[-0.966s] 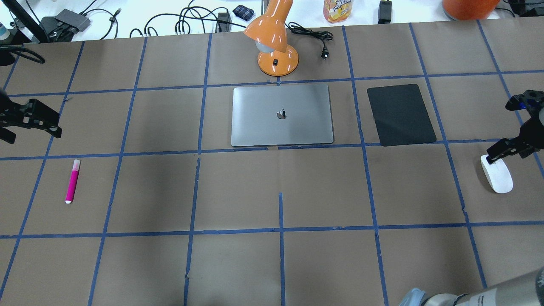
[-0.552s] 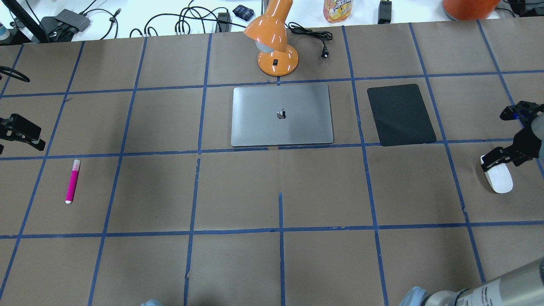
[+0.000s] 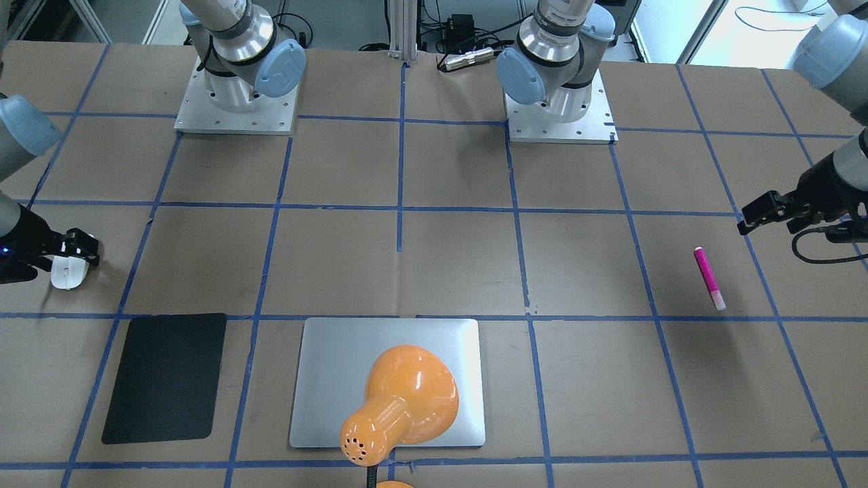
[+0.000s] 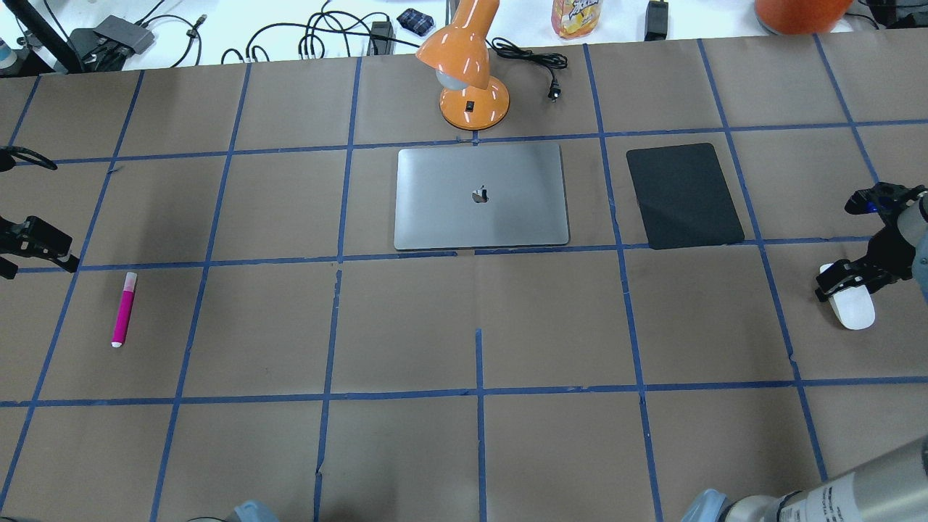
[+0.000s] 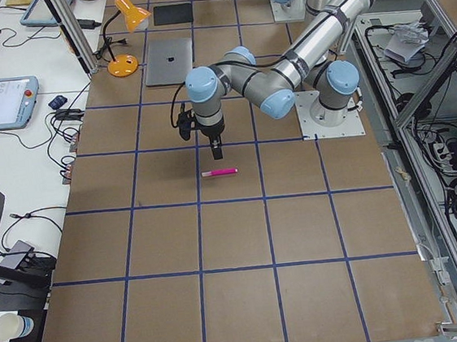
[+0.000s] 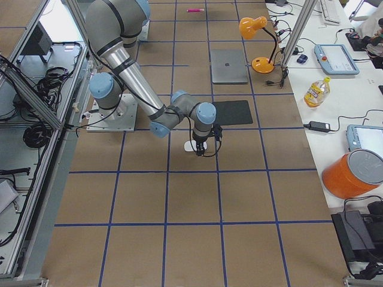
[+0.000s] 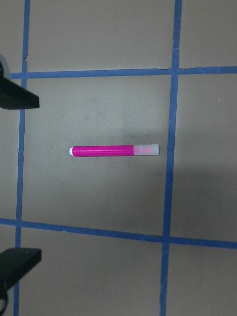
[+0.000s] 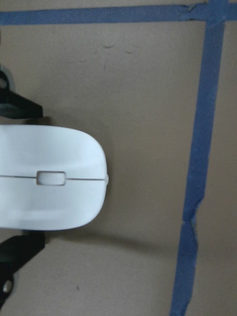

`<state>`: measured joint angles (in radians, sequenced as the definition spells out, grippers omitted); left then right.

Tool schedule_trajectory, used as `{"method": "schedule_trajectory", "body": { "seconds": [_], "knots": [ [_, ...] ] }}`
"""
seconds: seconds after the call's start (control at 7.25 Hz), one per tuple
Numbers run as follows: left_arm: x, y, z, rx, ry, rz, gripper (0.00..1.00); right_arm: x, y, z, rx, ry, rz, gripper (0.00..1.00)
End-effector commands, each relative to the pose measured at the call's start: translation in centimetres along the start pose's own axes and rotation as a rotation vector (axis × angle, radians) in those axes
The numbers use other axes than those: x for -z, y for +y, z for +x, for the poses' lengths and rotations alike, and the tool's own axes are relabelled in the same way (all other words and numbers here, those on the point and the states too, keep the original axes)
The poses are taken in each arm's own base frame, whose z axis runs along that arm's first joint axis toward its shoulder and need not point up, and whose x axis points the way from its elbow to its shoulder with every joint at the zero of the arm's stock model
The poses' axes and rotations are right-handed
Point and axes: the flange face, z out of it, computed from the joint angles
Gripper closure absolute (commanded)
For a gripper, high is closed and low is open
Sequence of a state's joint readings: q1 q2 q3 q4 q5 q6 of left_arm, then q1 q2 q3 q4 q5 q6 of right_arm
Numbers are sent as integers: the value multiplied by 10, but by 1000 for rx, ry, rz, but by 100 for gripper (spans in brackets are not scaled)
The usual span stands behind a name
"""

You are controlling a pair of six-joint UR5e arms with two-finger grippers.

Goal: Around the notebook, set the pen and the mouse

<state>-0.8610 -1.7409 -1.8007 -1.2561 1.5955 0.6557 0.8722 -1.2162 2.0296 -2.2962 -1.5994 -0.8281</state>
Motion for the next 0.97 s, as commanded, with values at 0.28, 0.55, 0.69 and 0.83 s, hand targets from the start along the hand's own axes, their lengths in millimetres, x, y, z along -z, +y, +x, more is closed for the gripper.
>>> {"method": "schedule_trajectory", "body": {
  "seconds": [0.28,0.55,0.69,0.83],
  "knots": [
    [-72,-14,-27,33,3,8,0,2,1,-2,-10,7,-13,52],
    [-106,-5,-11,121,6,7,0,36,-13,-9,-19,40,31,51],
    [-117,1,-5,118,-8,32,0,60,-41,-33,19,40,32,52],
    [-123,3,-3,116,7,32,0,83,-74,-59,26,52,46,52]
  ]
}}
